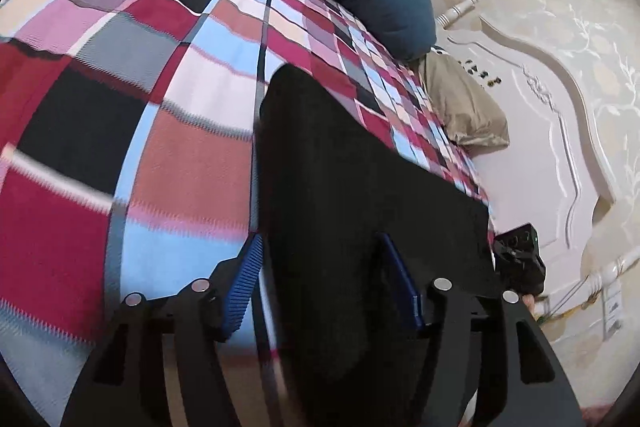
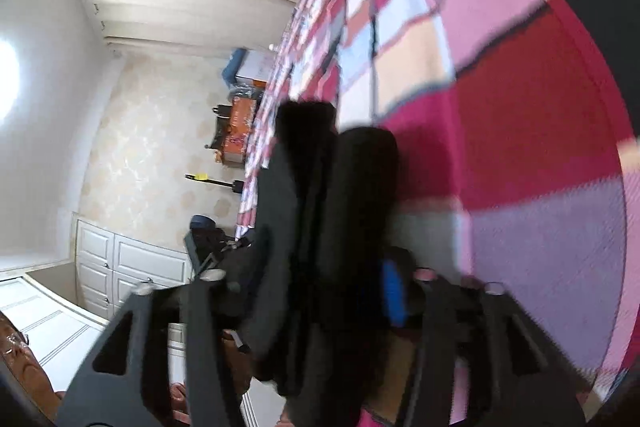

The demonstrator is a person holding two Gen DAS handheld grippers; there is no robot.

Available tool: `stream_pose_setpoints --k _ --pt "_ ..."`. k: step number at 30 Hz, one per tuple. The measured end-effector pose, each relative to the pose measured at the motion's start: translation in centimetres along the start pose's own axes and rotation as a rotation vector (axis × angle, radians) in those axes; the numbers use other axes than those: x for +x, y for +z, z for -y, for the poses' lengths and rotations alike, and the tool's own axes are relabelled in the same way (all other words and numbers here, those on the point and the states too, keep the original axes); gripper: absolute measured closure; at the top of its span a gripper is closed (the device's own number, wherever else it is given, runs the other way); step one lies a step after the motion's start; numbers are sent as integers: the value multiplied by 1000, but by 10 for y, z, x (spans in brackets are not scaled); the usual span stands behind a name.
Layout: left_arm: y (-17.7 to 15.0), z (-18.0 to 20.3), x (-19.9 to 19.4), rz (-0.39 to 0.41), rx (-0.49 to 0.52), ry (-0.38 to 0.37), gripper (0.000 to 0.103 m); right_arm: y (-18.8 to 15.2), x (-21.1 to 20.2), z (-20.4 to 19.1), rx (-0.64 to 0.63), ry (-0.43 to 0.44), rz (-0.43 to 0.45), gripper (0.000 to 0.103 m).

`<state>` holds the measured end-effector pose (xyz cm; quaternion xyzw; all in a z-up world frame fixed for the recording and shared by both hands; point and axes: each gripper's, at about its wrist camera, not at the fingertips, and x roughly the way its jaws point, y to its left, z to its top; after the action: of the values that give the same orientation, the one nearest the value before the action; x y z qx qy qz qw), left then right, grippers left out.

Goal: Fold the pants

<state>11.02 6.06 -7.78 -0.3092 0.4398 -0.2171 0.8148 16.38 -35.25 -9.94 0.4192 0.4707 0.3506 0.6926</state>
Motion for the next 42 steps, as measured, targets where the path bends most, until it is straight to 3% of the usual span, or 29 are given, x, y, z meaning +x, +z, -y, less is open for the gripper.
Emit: stream_pose_setpoints --k 2,6,7,8,9,11,18,24,29,36,42 --pt "12 -2 8 0 -20 -6 43 10 0 -3 -7 -7 11 35" --pt "34 -4 24 -17 -25 11 42 25 4 -2 13 -40 15 33" --pt "37 -4 26 -19 -27 14 43 29 6 1 35 -48 17 39" --pt "41 -5 28 -21 -34 19 43 32 6 4 48 -63 17 59" --pt "44 -6 30 -20 -45 22 43 32 6 6 59 -96 14 68" --pt "46 -7 31 -15 -48 34 44 32 3 21 125 -83 6 74" --pt "43 -9 29 -9 3 38 48 28 -4 26 114 -48 9 74" --pt "46 -11 27 -14 3 5 48 26 -15 28 127 -38 45 70" --pt "46 -10 27 -13 0 -9 45 22 -51 43 183 -48 149 67" --pt "47 -2 27 -21 14 -21 25 8 -79 40 181 -81 199 50" --pt "41 6 22 -21 22 30 19 -9 -82 22 139 -169 222 37"
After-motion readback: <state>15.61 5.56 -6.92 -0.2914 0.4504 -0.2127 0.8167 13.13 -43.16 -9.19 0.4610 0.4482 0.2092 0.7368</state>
